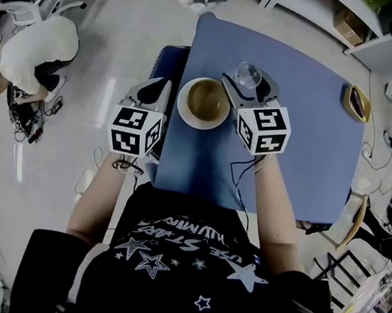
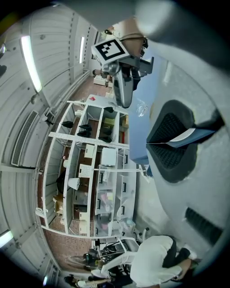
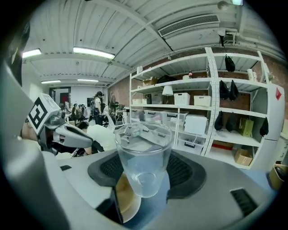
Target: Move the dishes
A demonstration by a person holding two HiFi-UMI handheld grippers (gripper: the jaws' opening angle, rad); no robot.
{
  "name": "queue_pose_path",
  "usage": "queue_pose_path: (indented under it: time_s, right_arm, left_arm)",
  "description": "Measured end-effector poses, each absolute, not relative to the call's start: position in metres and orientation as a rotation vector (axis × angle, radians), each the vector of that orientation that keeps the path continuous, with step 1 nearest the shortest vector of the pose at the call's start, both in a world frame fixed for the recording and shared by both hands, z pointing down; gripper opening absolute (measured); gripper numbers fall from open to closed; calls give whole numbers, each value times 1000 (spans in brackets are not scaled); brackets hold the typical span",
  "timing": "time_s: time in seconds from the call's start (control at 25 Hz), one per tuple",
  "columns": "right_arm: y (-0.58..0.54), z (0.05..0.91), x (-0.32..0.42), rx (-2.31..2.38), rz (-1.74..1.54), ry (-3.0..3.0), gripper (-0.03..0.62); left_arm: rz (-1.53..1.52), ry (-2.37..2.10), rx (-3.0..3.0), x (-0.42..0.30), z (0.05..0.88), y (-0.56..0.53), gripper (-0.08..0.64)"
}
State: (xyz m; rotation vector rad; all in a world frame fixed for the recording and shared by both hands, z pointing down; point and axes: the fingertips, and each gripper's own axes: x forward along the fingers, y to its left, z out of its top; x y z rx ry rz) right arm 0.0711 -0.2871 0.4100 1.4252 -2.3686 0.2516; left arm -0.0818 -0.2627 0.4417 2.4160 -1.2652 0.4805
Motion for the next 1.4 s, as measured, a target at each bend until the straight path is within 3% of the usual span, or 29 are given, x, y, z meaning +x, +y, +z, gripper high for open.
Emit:
queue_pose_path:
  time_s: [0.64,1.28,1.4]
  right_arm:
    - [-315,479,94,1384,342,-2295,279]
    - [-319,475,96,1432,408,-2349,288]
    - [-316,473,97,1443,410,-2347,321]
  left_arm:
    - [507,-1292,2339,-84,462,-270,20]
    - [507,-1277,2328,-79,463,-269,21]
    - [499,-1285,2327,-81,460,-268,21]
